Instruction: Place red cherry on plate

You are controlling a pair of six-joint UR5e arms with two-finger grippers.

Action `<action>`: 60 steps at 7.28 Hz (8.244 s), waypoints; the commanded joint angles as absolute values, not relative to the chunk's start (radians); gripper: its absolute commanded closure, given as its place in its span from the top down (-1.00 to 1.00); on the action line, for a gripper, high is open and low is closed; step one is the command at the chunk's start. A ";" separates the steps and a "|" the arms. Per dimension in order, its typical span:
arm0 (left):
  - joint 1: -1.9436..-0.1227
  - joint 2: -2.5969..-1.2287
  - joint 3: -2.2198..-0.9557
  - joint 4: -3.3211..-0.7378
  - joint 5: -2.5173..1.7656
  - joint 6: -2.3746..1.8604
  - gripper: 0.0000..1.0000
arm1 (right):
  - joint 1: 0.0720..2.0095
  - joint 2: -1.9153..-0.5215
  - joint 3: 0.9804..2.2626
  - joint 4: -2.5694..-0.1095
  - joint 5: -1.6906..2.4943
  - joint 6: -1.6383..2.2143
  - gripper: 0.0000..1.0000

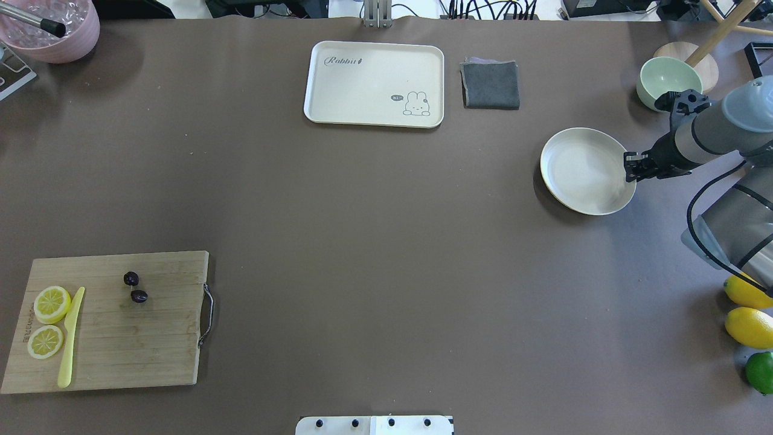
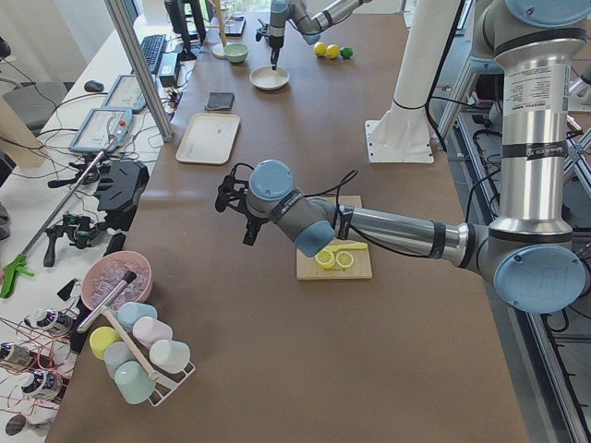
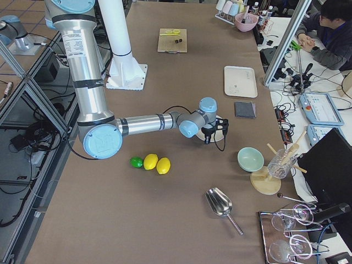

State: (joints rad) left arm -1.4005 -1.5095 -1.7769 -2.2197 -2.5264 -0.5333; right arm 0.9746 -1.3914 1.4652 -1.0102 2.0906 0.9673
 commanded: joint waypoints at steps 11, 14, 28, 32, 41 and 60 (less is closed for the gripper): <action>-1.399 -1.511 -1.787 -2.281 -2.528 -0.537 0.96 | 0.310 -1.050 1.640 -1.026 1.547 1.772 -1.00; -1.399 -1.503 -1.789 -2.273 -2.533 -0.540 0.97 | 0.398 -1.039 1.672 -1.127 1.572 1.641 0.99; -0.485 -1.339 -1.904 -2.445 -1.732 -1.117 0.46 | 1.341 -1.517 1.881 -1.430 2.306 0.436 1.00; -0.482 -1.339 -1.907 -2.431 -1.729 -1.117 -0.14 | 1.342 -1.520 1.875 -1.430 2.306 0.436 1.00; -0.497 -1.660 -1.987 -2.177 -1.735 -1.205 -1.00 | 1.393 -1.600 1.861 -1.417 2.304 0.433 1.00; -1.375 -1.777 -1.939 -1.298 -2.197 0.036 0.96 | 1.618 -1.781 1.781 -1.588 2.361 0.049 1.00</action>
